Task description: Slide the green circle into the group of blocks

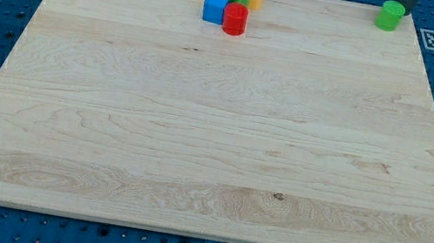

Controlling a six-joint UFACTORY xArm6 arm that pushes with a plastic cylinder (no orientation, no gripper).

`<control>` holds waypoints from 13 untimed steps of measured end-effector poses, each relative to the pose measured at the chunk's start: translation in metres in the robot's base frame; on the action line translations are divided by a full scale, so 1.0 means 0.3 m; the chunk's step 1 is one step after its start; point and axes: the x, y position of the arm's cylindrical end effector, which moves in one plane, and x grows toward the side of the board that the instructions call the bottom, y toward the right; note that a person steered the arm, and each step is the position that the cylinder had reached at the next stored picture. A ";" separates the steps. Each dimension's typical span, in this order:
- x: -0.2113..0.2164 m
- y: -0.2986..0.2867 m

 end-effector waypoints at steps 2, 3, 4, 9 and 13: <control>0.087 -0.065; 0.143 -0.020; 0.143 0.074; 0.234 -0.329; 0.346 -0.436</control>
